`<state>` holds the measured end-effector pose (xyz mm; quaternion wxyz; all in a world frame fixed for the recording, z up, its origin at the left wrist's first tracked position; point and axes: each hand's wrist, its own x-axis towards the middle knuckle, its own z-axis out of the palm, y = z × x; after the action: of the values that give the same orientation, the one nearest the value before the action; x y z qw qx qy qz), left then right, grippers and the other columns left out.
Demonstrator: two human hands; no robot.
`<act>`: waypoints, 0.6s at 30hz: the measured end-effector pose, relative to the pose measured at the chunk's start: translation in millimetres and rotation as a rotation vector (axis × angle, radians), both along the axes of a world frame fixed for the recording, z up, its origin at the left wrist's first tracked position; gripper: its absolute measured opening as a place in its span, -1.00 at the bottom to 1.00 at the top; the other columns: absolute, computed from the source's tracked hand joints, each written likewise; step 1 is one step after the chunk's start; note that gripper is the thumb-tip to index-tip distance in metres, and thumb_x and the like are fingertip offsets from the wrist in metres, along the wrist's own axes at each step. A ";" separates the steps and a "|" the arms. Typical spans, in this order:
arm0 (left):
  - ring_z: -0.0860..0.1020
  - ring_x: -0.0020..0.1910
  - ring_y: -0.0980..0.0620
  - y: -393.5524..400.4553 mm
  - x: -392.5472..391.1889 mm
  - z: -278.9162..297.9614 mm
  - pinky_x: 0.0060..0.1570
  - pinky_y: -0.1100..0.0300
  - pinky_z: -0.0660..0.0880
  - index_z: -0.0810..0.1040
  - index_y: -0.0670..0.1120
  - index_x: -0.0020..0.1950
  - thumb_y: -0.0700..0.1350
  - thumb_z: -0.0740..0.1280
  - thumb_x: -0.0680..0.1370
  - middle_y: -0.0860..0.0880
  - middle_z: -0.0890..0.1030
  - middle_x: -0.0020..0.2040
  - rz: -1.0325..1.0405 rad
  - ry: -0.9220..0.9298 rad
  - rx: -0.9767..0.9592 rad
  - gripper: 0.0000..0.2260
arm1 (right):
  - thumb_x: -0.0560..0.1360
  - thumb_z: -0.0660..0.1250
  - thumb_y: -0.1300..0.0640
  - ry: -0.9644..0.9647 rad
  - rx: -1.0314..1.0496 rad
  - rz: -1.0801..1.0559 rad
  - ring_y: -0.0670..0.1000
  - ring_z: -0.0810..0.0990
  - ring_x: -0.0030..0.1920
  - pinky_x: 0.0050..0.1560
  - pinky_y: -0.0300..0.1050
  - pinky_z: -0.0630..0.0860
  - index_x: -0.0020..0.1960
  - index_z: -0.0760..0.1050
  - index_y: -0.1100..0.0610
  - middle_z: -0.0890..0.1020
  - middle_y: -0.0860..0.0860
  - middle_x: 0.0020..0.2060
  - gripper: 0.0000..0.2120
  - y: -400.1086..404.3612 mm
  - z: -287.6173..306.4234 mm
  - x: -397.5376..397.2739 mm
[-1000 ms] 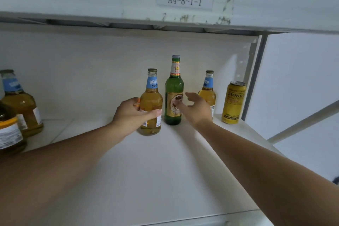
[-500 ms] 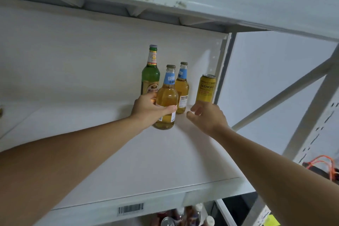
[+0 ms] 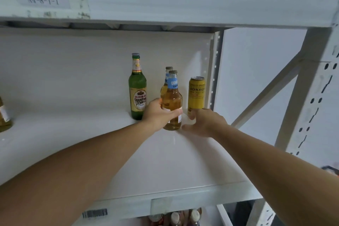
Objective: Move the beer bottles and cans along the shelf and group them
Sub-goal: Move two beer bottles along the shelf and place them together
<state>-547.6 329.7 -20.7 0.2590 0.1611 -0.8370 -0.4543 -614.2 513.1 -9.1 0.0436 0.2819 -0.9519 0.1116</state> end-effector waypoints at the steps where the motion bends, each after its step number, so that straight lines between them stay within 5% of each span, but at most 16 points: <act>1: 0.70 0.08 0.02 1.6 -0.5 1.2 0.03 0.08 0.66 0.70 0.11 0.17 0.20 0.63 0.46 0.09 0.75 0.05 -0.003 -0.009 -0.001 -0.64 | 0.44 0.35 -0.52 -0.001 0.007 0.002 0.06 0.61 0.12 0.06 0.00 0.60 0.31 0.53 -0.07 0.61 -0.05 0.16 -0.35 1.6 -0.2 -1.1; 11: 0.71 0.09 -0.04 3.7 -7.1 7.7 0.19 -0.03 0.68 0.74 0.05 0.16 0.21 0.63 0.46 0.04 0.76 0.05 0.041 -0.080 -0.031 -0.63 | 0.43 0.36 -0.53 -0.020 -0.067 0.042 0.03 0.59 0.13 -0.01 0.00 0.54 0.27 0.52 -0.11 0.59 -0.08 0.19 -0.38 8.5 -8.8 -5.5; 18: 0.68 0.16 -0.07 3.6 -0.4 9.5 0.13 0.05 0.63 0.69 0.05 0.28 0.26 0.58 0.49 0.02 0.73 0.18 0.062 -0.140 -0.062 -0.54 | 0.44 0.37 -0.50 -0.029 -0.091 0.058 0.05 0.59 0.14 0.02 0.00 0.56 0.30 0.53 -0.10 0.58 -0.05 0.20 -0.38 15.1 -6.8 4.0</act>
<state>-548.0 333.3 -11.2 0.2188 0.2103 -0.8612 -0.4077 -610.1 528.2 -15.9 0.0390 0.3052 -0.9379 0.1599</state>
